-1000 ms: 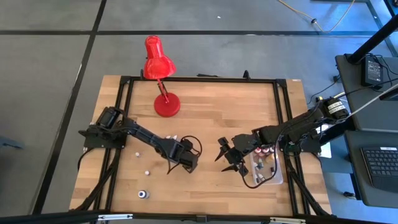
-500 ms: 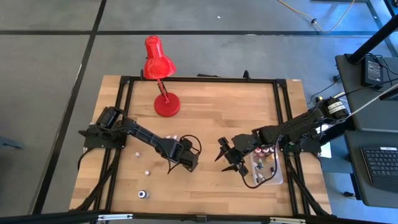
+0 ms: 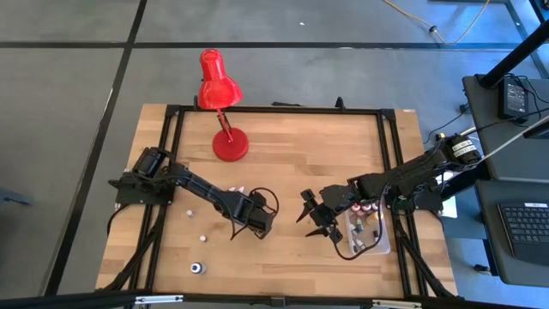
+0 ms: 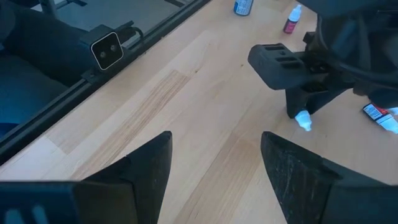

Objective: Pick & Place food coloring
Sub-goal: Put the right small black bottle into the transparent container

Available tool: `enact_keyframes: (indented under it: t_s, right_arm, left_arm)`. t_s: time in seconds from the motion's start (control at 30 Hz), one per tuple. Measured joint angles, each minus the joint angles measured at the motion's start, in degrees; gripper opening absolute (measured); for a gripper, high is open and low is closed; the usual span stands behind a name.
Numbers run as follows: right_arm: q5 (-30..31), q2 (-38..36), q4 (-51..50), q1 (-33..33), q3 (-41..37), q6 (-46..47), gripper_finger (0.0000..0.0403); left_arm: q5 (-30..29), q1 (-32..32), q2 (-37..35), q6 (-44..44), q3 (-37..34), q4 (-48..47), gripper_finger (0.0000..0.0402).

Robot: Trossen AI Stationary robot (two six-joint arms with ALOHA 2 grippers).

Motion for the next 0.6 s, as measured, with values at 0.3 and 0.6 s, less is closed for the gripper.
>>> enact_keyframes:
  t_s: [0.3,0.6]
  right_arm:
    - [0.0,0.0,0.0,0.0,0.0,0.0,0.0248]
    - [0.0,0.0,-0.1,0.0,0.0,0.0,0.0248]
  left_arm:
    - [0.3,0.0,0.0,12.0,0.0,0.3,0.009]
    - [0.0,-1.4,-2.4,22.7,0.0,5.0,0.0078]
